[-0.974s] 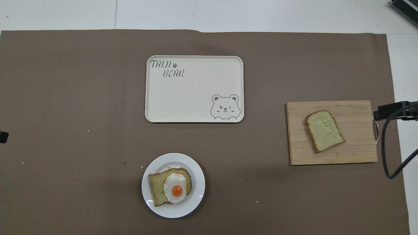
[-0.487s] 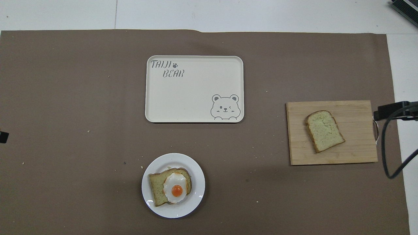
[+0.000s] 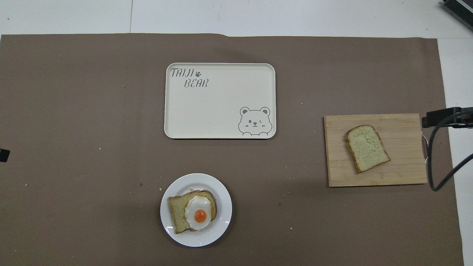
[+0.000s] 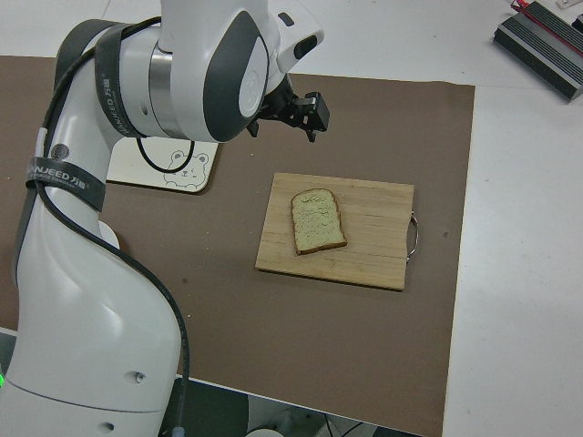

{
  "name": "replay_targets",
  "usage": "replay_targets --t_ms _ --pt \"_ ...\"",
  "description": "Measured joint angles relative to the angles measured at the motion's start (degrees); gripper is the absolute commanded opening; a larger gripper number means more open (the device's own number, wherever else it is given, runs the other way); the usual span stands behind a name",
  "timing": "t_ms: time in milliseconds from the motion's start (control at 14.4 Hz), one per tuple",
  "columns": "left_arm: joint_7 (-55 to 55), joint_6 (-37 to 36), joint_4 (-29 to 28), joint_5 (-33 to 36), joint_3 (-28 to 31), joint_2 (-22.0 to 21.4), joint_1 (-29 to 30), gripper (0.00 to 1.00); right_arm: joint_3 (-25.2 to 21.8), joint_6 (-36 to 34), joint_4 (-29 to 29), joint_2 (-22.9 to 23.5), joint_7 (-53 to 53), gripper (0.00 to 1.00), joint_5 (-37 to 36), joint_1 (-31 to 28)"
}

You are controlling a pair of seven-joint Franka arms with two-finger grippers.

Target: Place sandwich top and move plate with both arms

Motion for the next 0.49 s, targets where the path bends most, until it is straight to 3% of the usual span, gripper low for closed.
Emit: replay_targets --t_ms 278,487 --pt "0.0 0.0 0.0 0.0 0.0 0.0 0.0 1.00 0.0 2.3 -2.1 0.9 -8.6 1.00 0.0 -2.9" --pt "0.0 0.0 0.0 0.0 0.0 0.0 0.0 1.00 -0.1 9.2 -5.6 3.1 -14.4 1.00 0.1 -4.8"
